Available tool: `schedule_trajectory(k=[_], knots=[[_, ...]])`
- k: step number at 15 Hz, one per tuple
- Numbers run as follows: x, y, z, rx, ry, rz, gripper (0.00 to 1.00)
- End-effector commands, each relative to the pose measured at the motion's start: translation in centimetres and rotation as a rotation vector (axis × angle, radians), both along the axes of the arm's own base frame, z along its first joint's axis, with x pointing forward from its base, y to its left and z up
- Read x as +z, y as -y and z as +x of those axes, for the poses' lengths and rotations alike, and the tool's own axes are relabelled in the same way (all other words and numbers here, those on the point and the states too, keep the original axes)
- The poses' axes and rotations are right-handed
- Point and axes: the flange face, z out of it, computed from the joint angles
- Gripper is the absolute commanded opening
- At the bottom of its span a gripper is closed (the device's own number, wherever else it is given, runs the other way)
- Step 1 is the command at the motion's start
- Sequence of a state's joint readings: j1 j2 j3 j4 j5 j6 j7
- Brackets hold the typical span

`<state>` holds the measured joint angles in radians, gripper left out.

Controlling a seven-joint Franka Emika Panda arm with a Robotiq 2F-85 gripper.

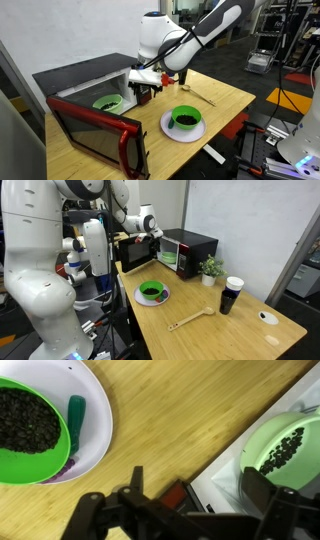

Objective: Place the light green bowl inside the microwave

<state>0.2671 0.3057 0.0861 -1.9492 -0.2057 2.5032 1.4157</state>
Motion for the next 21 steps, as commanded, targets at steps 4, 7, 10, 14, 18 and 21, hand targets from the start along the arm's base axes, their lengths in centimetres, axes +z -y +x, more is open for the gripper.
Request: schedule_trajectory(k=[4,7,10,14,18,21], knots=[[-3.2,0.0,2.3,0.012,-0.107,0.038,1.00],[-4.7,-0.5,3.8,0.009,-0.112,0.024,1.00],[-6.0,-1.4,5.0,0.018,-0.129,0.023,1.00],[-7.4,-2.7,6.3,0.024,-0.163,0.005,1.00],[-8.4,-3.5,7.1,0.029,-0.181,-0.013,1.00],[-8.8,-3.9,7.6,0.026,-0.177,-0.029,1.00]])
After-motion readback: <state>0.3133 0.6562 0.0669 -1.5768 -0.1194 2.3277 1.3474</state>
